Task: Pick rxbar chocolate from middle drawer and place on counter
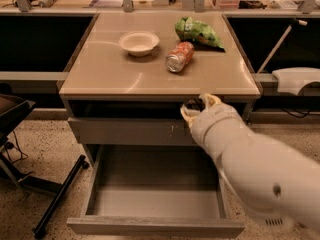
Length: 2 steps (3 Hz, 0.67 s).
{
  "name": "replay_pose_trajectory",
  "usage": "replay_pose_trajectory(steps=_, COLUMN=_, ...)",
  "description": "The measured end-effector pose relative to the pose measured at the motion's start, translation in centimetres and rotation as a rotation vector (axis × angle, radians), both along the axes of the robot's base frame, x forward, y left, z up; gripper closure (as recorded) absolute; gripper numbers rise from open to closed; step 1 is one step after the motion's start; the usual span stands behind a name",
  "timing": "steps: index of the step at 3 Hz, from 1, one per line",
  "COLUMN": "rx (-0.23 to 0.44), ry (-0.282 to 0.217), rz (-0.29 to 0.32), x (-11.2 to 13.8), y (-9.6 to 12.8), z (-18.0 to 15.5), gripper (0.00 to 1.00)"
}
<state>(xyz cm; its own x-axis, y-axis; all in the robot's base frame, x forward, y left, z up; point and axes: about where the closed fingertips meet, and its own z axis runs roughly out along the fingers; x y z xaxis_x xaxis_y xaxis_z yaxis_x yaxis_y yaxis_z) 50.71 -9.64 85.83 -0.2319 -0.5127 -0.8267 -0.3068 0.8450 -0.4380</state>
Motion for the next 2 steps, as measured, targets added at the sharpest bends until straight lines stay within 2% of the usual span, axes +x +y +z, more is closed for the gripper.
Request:
replay_pose_trajectory(steps=1, rx=0.000, ry=0.008, rz=-0.033, x=7.3, y=-1.4, z=0.8, gripper=1.00)
replay_pose_trajectory(steps=2, rx=0.025, ry=-0.035, rz=-0.085, x=14.1, y=-1.6, z=3.9, gripper=1.00)
